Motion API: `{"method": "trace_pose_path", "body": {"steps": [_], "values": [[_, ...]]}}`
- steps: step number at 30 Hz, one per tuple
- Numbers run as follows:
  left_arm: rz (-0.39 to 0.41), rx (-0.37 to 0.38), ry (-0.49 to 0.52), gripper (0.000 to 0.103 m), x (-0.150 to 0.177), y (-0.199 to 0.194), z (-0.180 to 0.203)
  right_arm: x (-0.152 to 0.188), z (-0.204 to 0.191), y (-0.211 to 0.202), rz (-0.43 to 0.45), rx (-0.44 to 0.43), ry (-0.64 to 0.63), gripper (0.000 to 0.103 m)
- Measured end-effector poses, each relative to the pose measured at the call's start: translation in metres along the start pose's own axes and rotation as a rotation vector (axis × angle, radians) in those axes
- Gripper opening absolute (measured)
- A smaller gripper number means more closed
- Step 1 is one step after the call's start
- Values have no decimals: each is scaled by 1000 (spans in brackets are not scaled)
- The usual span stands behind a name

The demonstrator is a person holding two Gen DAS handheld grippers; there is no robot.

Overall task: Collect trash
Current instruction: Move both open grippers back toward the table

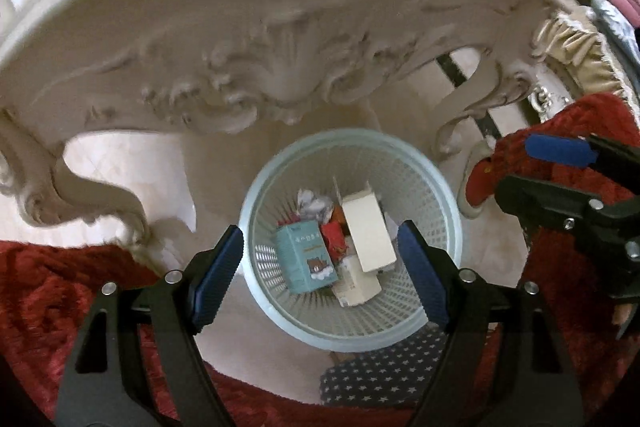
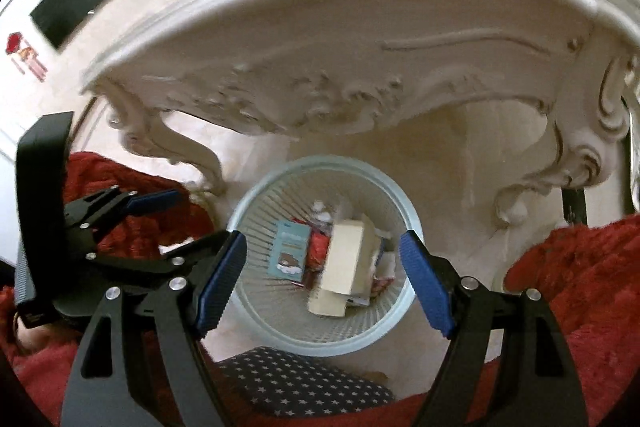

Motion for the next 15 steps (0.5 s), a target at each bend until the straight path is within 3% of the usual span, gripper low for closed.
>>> {"method": "trace_pose_path", "body": {"steps": [2, 5, 8, 9, 12, 15], "values": [[55, -3, 19, 77, -2, -20, 1, -4, -5, -24, 84, -22, -17, 75], [142, 66, 15, 77, -13, -57, -5, -16, -7, -66, 240, -48, -19, 75], [235, 135, -2, 77, -37, -97, -20, -43, -5, -91, 312, -1, -31, 79], [271, 121, -15, 77, -47, -108, -28, -56, -2, -96, 325, 24, -32, 84], [362, 46, -44, 77, -92, -134, -61, -95, 10, -108, 387, 48, -26, 84], [401, -65, -60, 77, -150, -137, -97, -151, 23, -106, 424, 134, -29, 84]]}}
Point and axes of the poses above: each gripper's, at about its wrist camera, not at the fingertips, and y roughly the way its jaws point, z to its right, x to its underside, the point moved 1 cm from there along y, roughly the way its jaws point, and after that the axes turned 3 degrees about -z, right-handed, at the moved point
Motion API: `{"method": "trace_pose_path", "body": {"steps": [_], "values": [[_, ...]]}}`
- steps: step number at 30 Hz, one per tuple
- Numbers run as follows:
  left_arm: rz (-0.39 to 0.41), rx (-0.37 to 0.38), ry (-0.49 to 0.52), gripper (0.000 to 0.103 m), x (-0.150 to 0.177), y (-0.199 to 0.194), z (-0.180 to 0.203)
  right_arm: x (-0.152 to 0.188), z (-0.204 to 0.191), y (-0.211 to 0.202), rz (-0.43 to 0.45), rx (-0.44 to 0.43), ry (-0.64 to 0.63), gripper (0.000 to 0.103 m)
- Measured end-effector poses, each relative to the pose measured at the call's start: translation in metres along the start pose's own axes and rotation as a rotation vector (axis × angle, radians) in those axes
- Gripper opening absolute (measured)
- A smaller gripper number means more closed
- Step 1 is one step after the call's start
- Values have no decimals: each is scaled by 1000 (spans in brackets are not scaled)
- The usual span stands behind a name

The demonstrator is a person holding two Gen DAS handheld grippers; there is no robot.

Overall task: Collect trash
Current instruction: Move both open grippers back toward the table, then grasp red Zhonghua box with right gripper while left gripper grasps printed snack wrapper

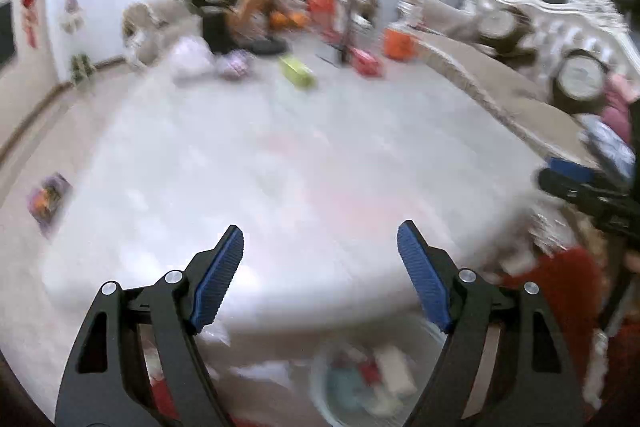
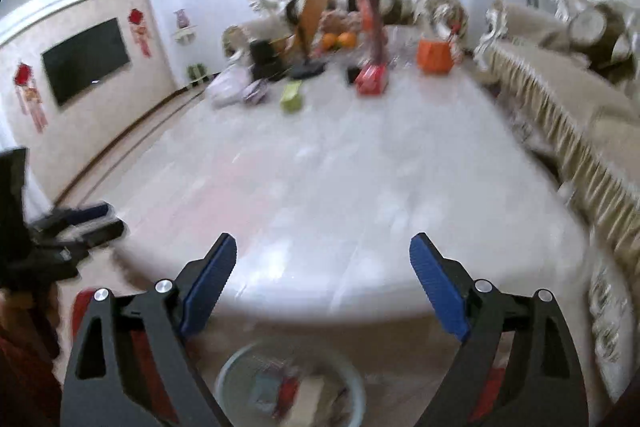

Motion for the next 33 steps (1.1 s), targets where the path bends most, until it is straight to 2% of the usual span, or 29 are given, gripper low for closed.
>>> {"method": "trace_pose_path", "body": {"steps": [3, 5, 7, 10, 13, 15, 19, 23, 27, 28, 33], "values": [[10, -40, -30, 77, -53, 39, -29, -45, 14, 39, 25, 44, 10, 84], [12, -85, -58, 77, -89, 74, -48, -78, 19, 75, 15, 80, 9, 84], [0, -95, -91, 77, -118, 106, -60, -109, 25, 111, 1, 89, 15, 84], [-38, -112, -109, 77, -163, 162, -78, -137, 25, 148, -26, 98, 3, 84], [-75, -123, -102, 77, -191, 205, -92, -161, 25, 186, -62, 133, -29, 84], [-95, -155, -120, 77, -201, 227, -98, -175, 27, 214, -118, 131, -32, 84], [-110, -161, -177, 77, -221, 257, -108, -188, 29, 243, -128, 133, -7, 84], [-128, -186, -184, 77, -237, 279, -107, -198, 32, 276, -185, 122, 19, 84], [-157, -240, -170, 77, -254, 305, -108, -207, 31, 298, -210, 156, -25, 84], [-175, -276, -168, 77, -257, 313, -109, -208, 32, 303, -221, 154, -31, 84], [-230, -344, -187, 77, -257, 332, -116, -212, 37, 320, -248, 146, -25, 84]]}}
Point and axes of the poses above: each gripper's, at about its wrist camera, not at the fingertips, and y roughly the way its jaws point, z to its right, x to its underside, the point moved 1 cm from there along y, roughly the way its jaws point, and after that the axes turned 3 degrees about -z, right-handed, at the moved point
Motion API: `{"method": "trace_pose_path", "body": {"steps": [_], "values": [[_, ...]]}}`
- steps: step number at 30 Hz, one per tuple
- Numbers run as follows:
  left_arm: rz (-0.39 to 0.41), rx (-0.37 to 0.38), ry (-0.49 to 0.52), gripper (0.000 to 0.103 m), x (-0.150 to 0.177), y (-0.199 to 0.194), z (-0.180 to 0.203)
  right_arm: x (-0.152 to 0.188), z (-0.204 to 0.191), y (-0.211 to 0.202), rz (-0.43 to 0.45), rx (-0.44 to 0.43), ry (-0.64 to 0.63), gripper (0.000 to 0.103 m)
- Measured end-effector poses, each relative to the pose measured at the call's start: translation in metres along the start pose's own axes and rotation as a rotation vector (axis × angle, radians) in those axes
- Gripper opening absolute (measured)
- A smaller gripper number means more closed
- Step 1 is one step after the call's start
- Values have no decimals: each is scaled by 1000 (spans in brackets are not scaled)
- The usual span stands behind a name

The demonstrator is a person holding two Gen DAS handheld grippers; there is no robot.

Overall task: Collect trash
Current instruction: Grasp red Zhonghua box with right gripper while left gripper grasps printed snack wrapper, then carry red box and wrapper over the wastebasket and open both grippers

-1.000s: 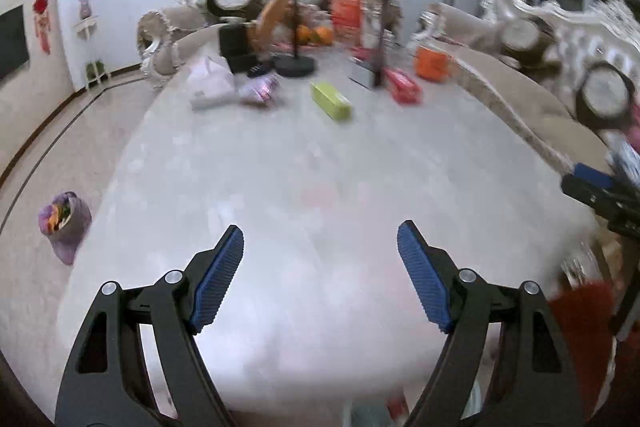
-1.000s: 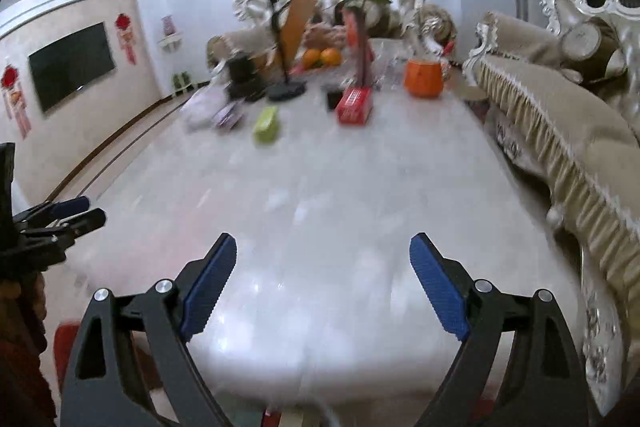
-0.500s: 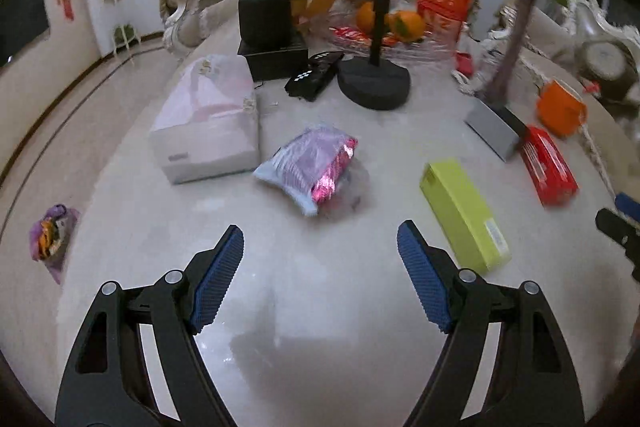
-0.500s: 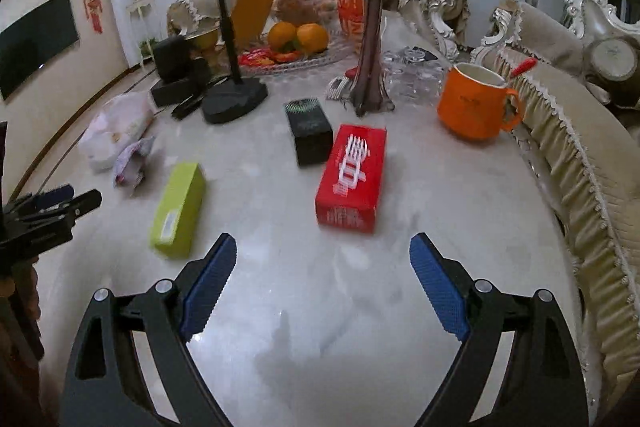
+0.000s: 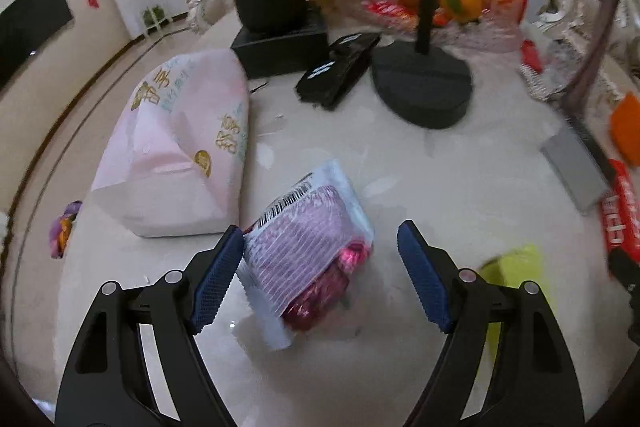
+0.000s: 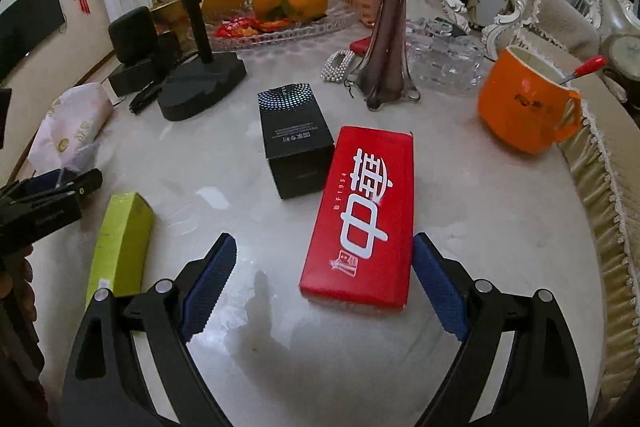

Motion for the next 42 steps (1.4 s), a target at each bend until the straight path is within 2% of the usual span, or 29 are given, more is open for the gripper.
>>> {"method": "trace_pose_path", "body": {"steps": [3, 4, 5, 6, 9, 12, 17, 22, 27, 31, 35, 42], "values": [[-11, 31, -48, 75, 0, 7, -6, 0, 0, 6, -4, 19, -11, 82], [-15, 39, -59, 54, 0, 10, -8, 0, 1, 8, -1, 27, -13, 72], [-10, 30, -62, 44, 1, 10, -9, 1, 1, 9, 0, 35, -14, 62], [-5, 36, -67, 44, 2, 10, -10, 2, 3, 10, -1, 35, -14, 56], [-3, 61, -78, 42, 5, 8, -17, 5, 7, 7, 9, 8, -6, 55], [8, 57, -91, 42, 10, 3, -22, 9, 15, 1, 6, -56, 45, 55], [22, 85, -87, 42, 26, -11, -31, 18, 16, -16, 19, -77, 61, 55], [36, 125, -90, 42, 52, -32, -40, 38, 19, -33, 24, -117, 93, 55], [66, 165, -77, 42, 93, -67, -51, 69, 22, -68, 53, -194, 121, 55], [94, 222, -74, 42, 127, -102, -57, 106, 23, -107, 84, -286, 130, 55], [141, 273, -47, 42, 170, -149, -61, 158, 21, -159, 115, -368, 117, 55], [237, 376, 60, 42, 271, -253, -54, 249, 7, -251, 160, -473, 70, 55]]}}
Point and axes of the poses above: each gripper's, at about its wrist camera, not at the fingertips, and y roughly the way its jaws point, z to its right, x to its underside, the point moved 1 cm from there along y, roughly the way its jaws point, and after that the axes turned 3 degrees about -z, right-handed, at the moved point
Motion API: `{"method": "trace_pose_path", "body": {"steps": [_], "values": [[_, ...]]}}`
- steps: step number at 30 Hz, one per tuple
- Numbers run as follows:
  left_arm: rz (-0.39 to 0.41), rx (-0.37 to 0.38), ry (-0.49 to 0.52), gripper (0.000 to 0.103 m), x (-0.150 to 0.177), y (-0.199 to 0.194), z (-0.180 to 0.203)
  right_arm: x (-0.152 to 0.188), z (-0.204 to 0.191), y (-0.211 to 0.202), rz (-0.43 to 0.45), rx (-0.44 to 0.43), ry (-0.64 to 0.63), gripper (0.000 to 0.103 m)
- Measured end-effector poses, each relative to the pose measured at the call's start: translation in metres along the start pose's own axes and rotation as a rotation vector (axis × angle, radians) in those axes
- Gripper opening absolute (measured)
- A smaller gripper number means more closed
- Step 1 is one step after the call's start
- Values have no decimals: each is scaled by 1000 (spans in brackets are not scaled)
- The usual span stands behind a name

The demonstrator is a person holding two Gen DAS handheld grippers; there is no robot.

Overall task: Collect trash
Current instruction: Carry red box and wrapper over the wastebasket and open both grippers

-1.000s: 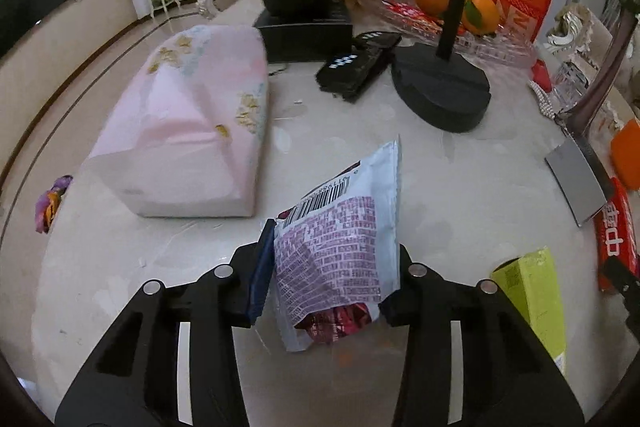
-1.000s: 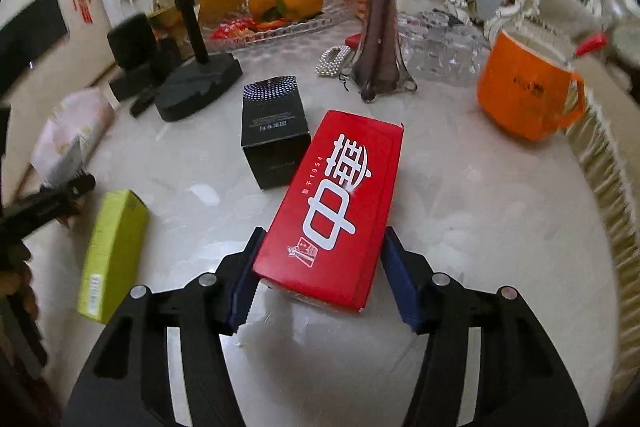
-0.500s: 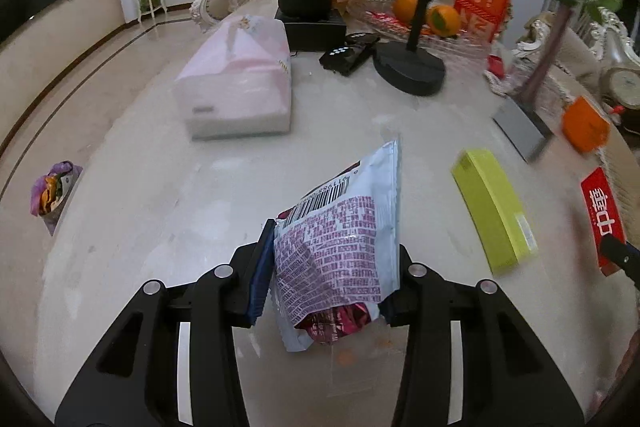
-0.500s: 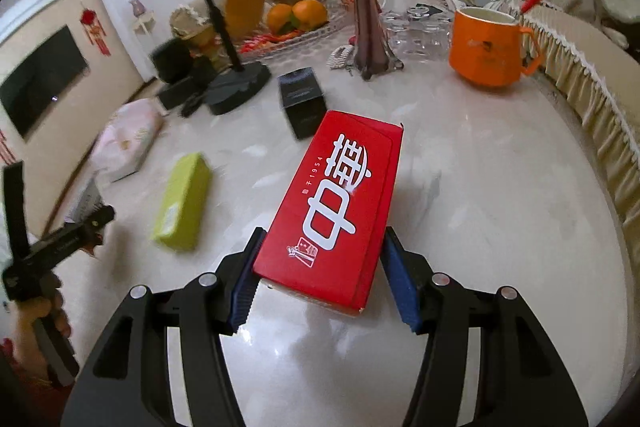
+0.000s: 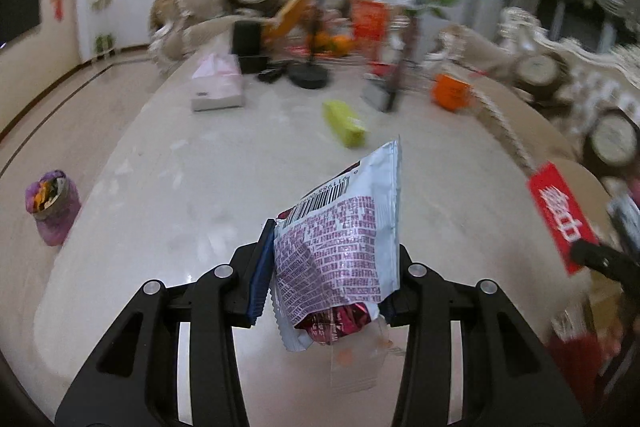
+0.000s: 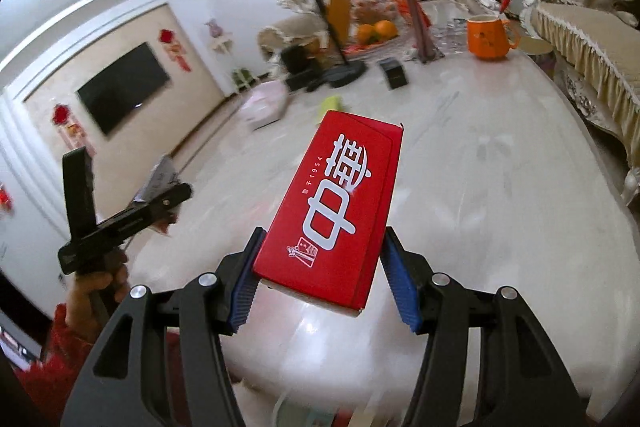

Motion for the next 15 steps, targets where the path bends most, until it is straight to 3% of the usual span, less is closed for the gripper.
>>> {"method": "trace_pose_path", "body": {"steps": [6, 9, 10, 12, 15], "values": [[-55, 112, 82, 42, 99, -61, 50, 78, -37, -49, -44, -69, -17, 55], [-106, 104, 135, 42, 146, -71, 72, 119, -49, -52, -107, -100, 12, 55], [-132, 89, 152, 42, 162, -69, 78, 131, -51, -48, -139, -108, 17, 55], [-210, 127, 142, 42, 192, -56, 84, 156, -51, -31, -215, -111, 39, 55], [-322, 134, 106, 42, 224, -22, 84, 188, -39, 7, -317, -35, 55, 55]]}}
Point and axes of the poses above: each gripper's, at about its wrist camera, not at the fingertips, and y roughly the way its jaws point, z to its right, x to its underside, the point moved 1 cm from there along y, roughly the way its jaws point, and after that the axes turned 3 degrees about -z, right-handed, at the moved point
